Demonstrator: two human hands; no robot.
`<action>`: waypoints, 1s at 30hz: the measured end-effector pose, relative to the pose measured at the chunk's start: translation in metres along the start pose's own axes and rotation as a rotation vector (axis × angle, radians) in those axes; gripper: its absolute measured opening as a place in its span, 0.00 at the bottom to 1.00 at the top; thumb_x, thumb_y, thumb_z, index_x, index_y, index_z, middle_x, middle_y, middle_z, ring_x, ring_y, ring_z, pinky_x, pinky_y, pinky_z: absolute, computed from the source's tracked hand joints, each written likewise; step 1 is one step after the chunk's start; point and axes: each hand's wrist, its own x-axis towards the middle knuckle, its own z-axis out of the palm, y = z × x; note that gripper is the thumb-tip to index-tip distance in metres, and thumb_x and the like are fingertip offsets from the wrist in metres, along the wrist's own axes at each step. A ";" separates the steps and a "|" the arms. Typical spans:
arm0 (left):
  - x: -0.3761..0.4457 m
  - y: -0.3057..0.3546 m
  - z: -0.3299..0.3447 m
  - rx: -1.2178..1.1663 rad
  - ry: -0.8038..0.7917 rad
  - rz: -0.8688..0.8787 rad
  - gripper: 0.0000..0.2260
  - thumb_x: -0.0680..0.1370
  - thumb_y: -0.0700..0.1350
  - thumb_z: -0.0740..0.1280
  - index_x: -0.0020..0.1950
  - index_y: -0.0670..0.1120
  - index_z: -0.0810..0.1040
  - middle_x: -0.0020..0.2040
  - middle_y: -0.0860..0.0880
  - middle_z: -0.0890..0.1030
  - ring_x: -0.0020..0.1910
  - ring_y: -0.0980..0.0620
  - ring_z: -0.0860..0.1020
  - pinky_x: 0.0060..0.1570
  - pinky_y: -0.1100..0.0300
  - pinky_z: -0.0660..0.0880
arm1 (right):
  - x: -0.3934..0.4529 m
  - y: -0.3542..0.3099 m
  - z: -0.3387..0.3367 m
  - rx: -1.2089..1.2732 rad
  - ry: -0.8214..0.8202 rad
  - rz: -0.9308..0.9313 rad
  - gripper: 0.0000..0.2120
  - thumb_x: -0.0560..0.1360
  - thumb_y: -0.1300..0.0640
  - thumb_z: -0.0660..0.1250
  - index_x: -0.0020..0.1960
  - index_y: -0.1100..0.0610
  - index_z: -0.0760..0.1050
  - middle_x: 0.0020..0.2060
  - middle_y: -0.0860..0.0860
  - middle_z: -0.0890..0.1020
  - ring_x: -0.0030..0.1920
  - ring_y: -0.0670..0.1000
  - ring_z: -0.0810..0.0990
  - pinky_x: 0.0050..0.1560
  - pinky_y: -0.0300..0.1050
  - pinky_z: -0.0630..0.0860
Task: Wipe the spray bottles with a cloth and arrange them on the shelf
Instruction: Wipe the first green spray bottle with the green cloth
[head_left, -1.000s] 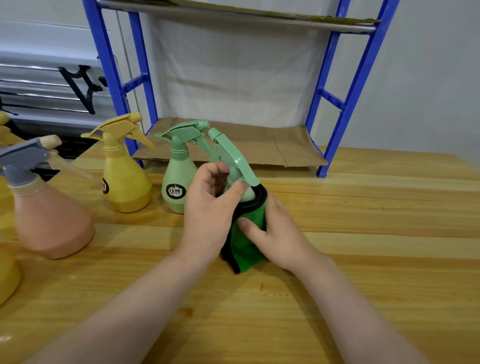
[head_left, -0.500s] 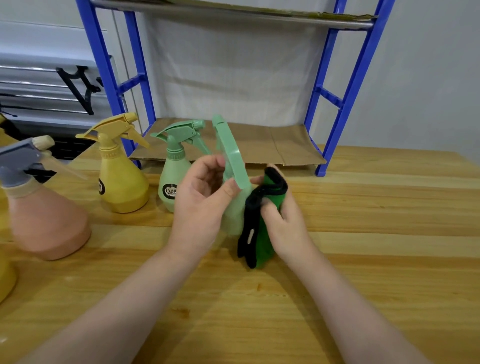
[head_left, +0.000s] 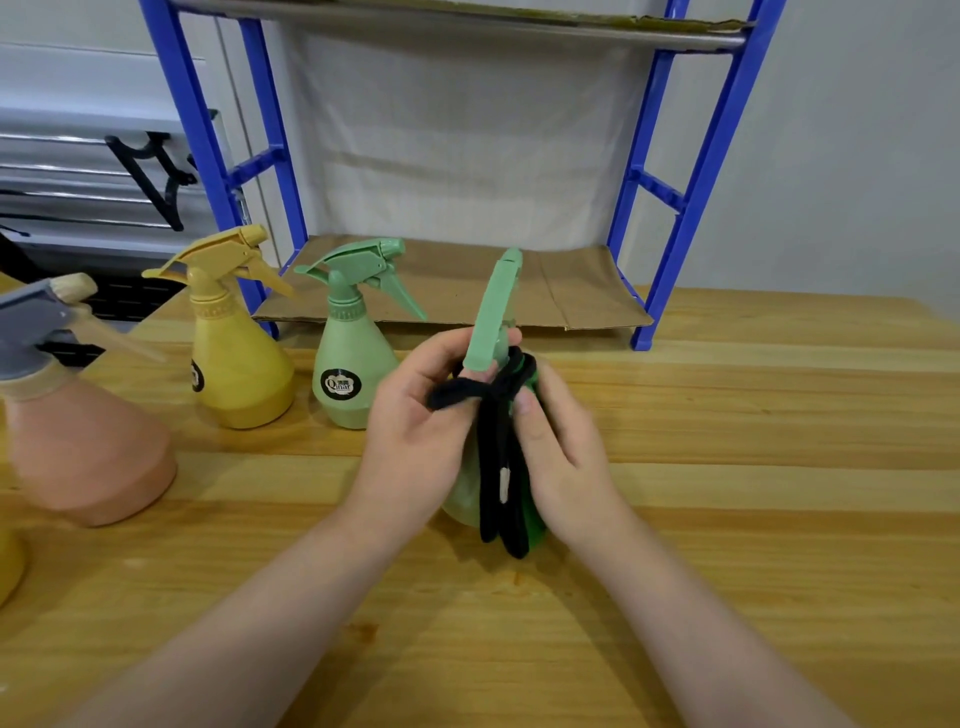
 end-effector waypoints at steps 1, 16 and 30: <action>0.000 0.000 0.000 -0.004 0.003 -0.007 0.10 0.78 0.37 0.65 0.57 0.43 0.81 0.55 0.49 0.84 0.57 0.54 0.81 0.55 0.65 0.75 | 0.000 0.000 -0.001 -0.025 -0.020 -0.007 0.17 0.81 0.50 0.56 0.65 0.57 0.72 0.52 0.47 0.81 0.54 0.44 0.79 0.54 0.38 0.74; 0.011 0.003 -0.015 -0.203 0.059 -0.018 0.12 0.78 0.41 0.64 0.58 0.39 0.79 0.54 0.46 0.84 0.51 0.50 0.80 0.53 0.53 0.78 | -0.003 0.006 0.004 -0.074 -0.061 0.015 0.27 0.79 0.38 0.58 0.71 0.54 0.65 0.59 0.44 0.78 0.60 0.44 0.77 0.59 0.40 0.73; 0.029 0.004 -0.035 -0.394 0.085 -0.053 0.10 0.76 0.46 0.66 0.53 0.44 0.83 0.52 0.46 0.85 0.56 0.49 0.80 0.54 0.57 0.78 | -0.005 0.006 0.002 0.092 -0.149 0.217 0.19 0.79 0.48 0.58 0.69 0.46 0.64 0.58 0.36 0.77 0.59 0.32 0.75 0.56 0.27 0.69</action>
